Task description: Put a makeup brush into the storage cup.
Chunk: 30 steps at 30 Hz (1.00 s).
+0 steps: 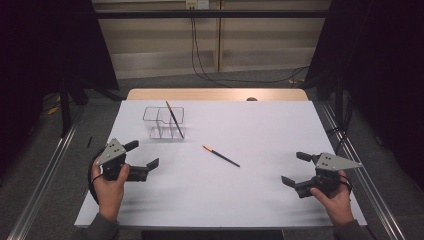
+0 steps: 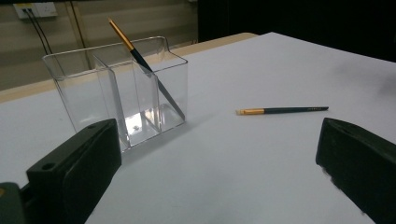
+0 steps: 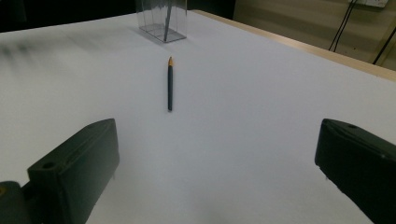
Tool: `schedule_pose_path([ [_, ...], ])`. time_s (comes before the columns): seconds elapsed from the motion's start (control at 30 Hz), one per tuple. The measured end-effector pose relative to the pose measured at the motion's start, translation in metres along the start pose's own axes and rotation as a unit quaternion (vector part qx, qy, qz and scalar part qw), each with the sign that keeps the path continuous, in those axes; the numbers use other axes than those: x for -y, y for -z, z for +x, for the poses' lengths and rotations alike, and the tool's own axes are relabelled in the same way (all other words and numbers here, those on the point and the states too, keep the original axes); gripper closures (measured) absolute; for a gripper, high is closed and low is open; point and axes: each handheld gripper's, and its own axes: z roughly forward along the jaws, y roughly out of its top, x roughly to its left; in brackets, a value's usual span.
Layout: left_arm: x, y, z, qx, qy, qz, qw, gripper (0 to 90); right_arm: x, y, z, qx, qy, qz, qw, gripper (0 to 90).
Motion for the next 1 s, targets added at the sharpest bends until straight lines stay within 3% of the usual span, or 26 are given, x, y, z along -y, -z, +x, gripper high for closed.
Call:
schedule_pose_path([
  [0.17, 0.003, 0.005, 0.002, -0.007, 0.010, -0.002, 0.9999, 0.1, -0.001, -0.003, 0.000, -0.003, 0.003, -0.002, 1.0000, 0.0],
  [0.7, 0.011, 0.015, 0.006, -0.015, 0.008, 0.004, 0.9998, 0.1, -0.004, -0.011, -0.002, -0.006, 0.002, 0.000, 1.0000, 0.0],
  [1.0, 0.012, 0.009, 0.005, -0.008, 0.008, 0.010, 0.9999, 0.1, -0.004, -0.016, -0.003, -0.008, -0.001, 0.008, 0.9999, 0.0],
])
